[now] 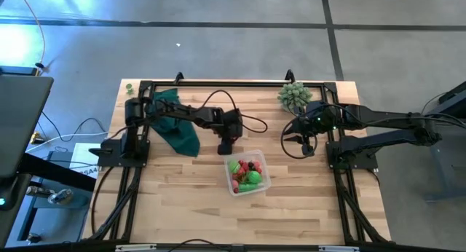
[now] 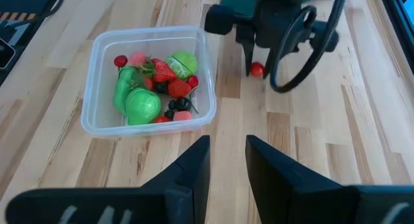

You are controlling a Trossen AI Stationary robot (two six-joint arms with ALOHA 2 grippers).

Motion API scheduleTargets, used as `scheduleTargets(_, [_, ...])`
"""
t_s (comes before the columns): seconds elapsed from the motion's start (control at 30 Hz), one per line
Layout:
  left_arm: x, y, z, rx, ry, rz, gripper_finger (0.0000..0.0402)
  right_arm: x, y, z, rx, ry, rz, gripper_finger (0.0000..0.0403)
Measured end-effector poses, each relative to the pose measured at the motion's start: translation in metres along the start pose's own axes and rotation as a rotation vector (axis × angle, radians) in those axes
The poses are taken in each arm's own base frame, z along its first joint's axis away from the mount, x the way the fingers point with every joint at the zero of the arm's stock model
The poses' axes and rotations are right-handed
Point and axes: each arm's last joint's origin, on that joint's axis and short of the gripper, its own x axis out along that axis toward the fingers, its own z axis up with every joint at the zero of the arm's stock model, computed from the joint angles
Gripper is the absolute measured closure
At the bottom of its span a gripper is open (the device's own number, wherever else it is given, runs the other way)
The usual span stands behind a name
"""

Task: Pick and placing Produce into tupperware
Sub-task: Put the red cherry into the container

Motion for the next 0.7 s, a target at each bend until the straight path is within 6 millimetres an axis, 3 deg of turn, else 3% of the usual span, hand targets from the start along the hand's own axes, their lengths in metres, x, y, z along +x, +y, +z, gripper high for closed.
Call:
scheduleTargets(0.23, [-0.041, 0.001, 0.009, 0.010, -0.066, 0.070, 0.0289, 0.000, 0.000, 0.000, 0.000, 0.000, 0.000, 0.0313])
scheduleTargets(0.4, [-0.083, -0.003, 0.019, 0.038, -0.186, 0.116, 0.0287, 0.000, 0.000, 0.000, 0.000, 0.001, 0.000, 0.0313])
scheduleTargets(0.57, [-0.117, -0.027, 0.031, 0.121, -0.324, 0.125, 0.0298, 0.000, 0.000, 0.000, 0.000, 0.000, 0.000, 0.0313])
scheduleTargets(0.7, [-0.128, -0.053, 0.043, 0.189, -0.360, 0.116, 0.0290, 0.000, 0.000, 0.000, 0.000, 0.000, 0.000, 0.0313])
